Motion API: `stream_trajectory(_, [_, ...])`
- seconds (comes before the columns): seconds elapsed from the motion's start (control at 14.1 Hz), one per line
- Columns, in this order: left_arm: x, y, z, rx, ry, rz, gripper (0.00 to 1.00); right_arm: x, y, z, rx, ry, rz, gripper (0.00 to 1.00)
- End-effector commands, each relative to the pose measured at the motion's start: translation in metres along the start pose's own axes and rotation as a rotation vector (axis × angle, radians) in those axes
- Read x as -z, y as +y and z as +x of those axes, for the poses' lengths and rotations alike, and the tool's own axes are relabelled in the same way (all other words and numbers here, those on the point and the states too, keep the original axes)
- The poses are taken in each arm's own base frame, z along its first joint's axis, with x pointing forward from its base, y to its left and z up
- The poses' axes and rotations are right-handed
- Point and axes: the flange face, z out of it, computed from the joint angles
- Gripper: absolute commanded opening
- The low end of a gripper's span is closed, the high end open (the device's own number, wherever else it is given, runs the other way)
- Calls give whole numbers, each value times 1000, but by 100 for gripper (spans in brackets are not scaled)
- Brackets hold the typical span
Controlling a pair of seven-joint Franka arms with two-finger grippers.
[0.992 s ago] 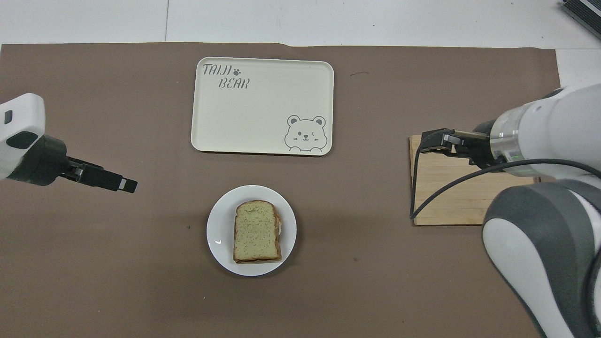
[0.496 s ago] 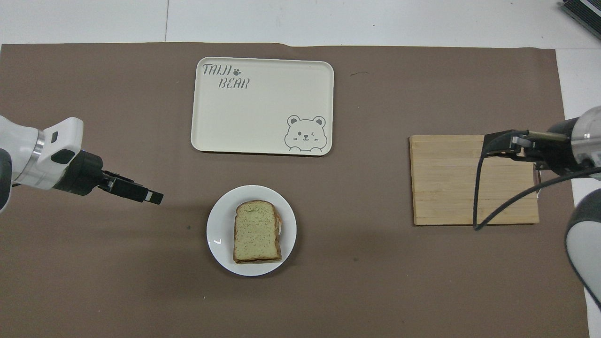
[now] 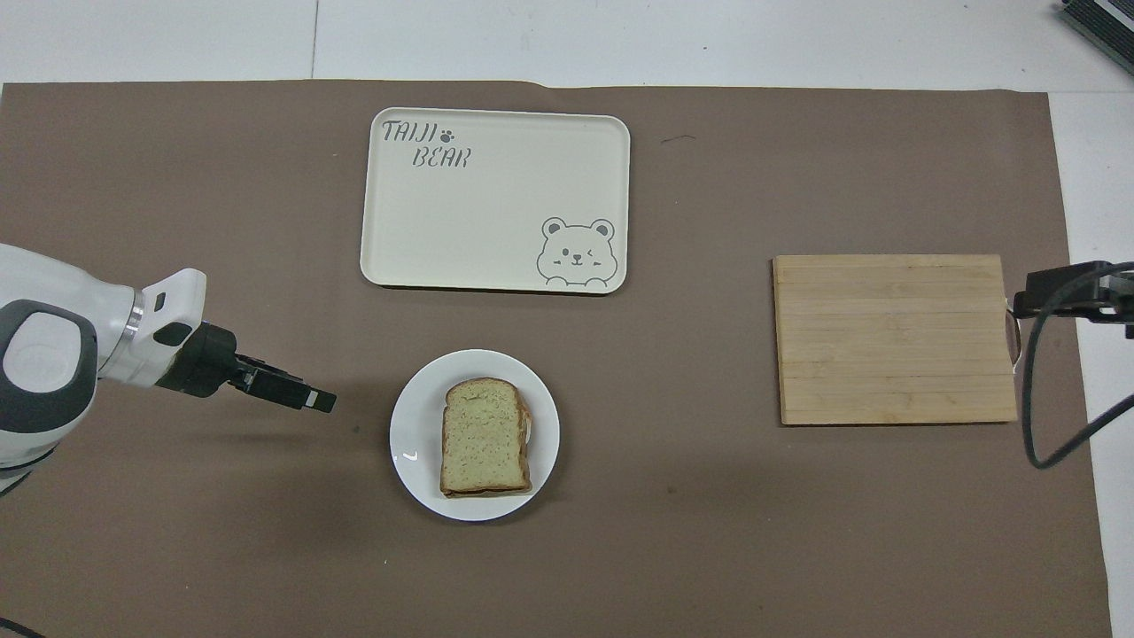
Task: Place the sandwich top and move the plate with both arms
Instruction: 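Grip the white plate rim with the left gripper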
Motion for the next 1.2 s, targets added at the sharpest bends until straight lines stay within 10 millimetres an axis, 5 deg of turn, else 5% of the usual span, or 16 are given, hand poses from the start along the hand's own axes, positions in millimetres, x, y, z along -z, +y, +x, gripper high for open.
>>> stream_trajectory(0.0, [-30,-10,-19,27,44,-46,100,11,3,-11,27,0,6,100])
stream_trajectory(0.28, [-64,-13,-28,84,70,-96,100,13,-15,-14,44,3,46,100])
stream_trajectory(0.85, [-118,-11,-24,156,69,-171,100,28,12,-18,57,7,26,100])
stream_trajectory(0.92, [-119,-10,-23,153,70,-166,92,26,11,-15,59,5,22,100])
stream_trajectory(1.13, [-120,-11,-23,158,71,-169,37,22,18,-13,48,-9,6,100])
